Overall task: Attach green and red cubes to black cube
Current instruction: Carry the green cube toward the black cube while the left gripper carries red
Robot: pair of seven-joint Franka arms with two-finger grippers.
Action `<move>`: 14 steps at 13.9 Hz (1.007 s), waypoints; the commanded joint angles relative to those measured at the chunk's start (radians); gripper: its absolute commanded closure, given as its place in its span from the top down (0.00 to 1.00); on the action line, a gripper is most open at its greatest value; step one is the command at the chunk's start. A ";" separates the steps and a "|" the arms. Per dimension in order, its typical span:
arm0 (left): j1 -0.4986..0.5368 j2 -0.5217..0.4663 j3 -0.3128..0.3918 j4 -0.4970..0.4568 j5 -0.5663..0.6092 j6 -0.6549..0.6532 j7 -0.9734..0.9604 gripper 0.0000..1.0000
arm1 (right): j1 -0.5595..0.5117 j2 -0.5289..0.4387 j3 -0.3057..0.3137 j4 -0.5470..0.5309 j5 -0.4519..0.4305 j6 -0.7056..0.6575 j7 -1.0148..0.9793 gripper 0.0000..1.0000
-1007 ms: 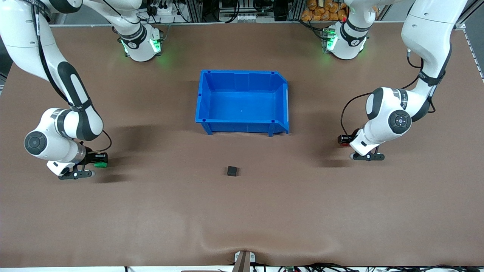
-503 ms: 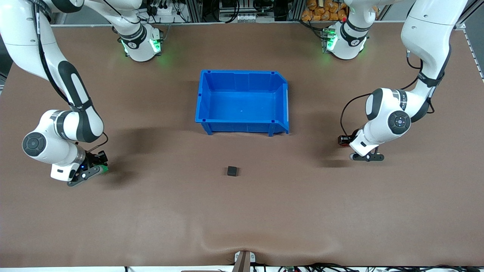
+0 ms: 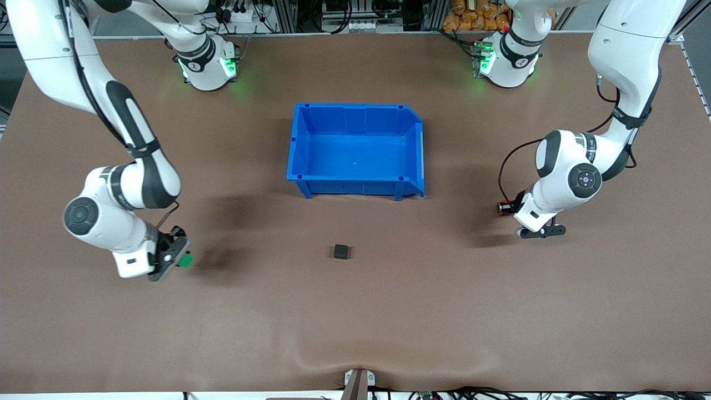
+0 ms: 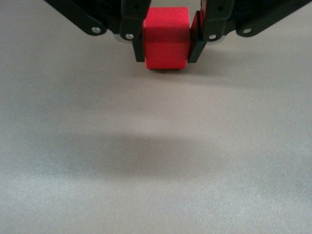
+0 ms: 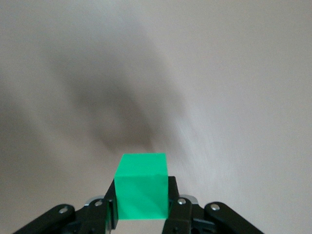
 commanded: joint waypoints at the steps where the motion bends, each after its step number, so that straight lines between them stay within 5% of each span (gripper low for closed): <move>1: -0.002 -0.003 -0.004 0.022 0.016 -0.002 -0.050 0.00 | 0.070 0.018 0.018 0.083 -0.003 -0.044 -0.152 0.00; 5: -0.005 -0.009 -0.008 0.098 0.016 -0.069 -0.136 0.00 | 0.247 0.085 0.008 0.196 -0.011 -0.095 -0.139 0.00; 14: -0.118 0.072 -0.006 0.319 0.013 -0.163 -0.544 0.00 | 0.391 0.303 0.010 0.447 -0.006 -0.178 0.191 0.00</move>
